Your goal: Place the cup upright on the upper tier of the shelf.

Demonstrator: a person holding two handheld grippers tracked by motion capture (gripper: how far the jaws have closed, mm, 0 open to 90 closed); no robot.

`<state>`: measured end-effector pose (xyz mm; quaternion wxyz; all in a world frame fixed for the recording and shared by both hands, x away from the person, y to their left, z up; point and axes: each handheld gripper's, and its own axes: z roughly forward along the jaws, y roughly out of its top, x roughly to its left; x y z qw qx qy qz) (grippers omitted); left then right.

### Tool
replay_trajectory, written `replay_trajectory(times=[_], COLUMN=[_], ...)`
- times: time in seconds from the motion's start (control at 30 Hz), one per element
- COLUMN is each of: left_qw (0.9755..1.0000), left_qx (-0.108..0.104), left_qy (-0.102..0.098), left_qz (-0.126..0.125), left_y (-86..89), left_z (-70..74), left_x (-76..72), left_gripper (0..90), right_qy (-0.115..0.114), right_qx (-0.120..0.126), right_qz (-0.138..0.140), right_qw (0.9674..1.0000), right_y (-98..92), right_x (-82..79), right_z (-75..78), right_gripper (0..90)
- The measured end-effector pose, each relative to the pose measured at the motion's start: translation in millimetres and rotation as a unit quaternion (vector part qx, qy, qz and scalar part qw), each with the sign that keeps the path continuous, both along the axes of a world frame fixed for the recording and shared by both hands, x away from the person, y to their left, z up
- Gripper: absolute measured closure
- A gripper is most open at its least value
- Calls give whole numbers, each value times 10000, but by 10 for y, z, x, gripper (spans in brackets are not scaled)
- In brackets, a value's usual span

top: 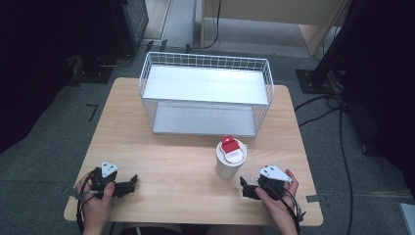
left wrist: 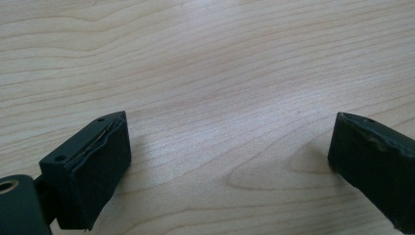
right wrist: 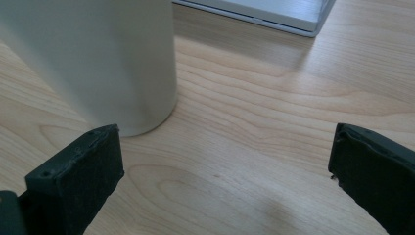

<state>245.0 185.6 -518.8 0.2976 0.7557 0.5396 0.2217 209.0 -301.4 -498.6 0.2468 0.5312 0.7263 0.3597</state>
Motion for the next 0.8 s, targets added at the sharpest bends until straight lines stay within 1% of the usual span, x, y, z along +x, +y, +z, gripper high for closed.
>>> replay_trajectory(times=[0.2,0.23,0.37,0.4,0.43,0.47,0.5,0.57,0.73,0.77,0.8], left_qw=[10000,10000,10000,10000,10000,10000,10000,10000,10000,10000,10000], left_qx=[2,0,0,0,1,1,0,0,1,0,-1], left_qy=[1,-1,0,0,0,0,0,-1,0,1,0], left_qz=[-1,-1,-1,-1,-1,-1,0,0,-1,-1,-1], left_y=[0,0,0,0,0,0,0,0,0,0,0], left_z=[0,0,0,0,0,0,0,0,0,0,0], left_x=[0,0,0,0,0,0,0,0,0,0,0], left_gripper=[28,28,28,27,28,28,28,28,28,28,28], right_qy=[-27,-45,-69,-69,-97,-97,-111,-107,-154,-171,-190], right_qx=[72,92,246,246,313,313,401,477,592,633,728], right_qz=[89,144,261,261,326,326,409,460,530,530,517], right_qw=[9999,9998,9993,9993,9989,9989,9983,9977,9967,9964,9958], right_y=[59,80,135,135,165,165,196,227,296,309,334], right_x=[-2,-3,-4,-4,-2,-2,-2,2,11,14,21], right_z=[2,7,17,17,20,20,24,28,35,37,41], right_gripper=[0,0,0,0,0,0,0,0,0,0,3])
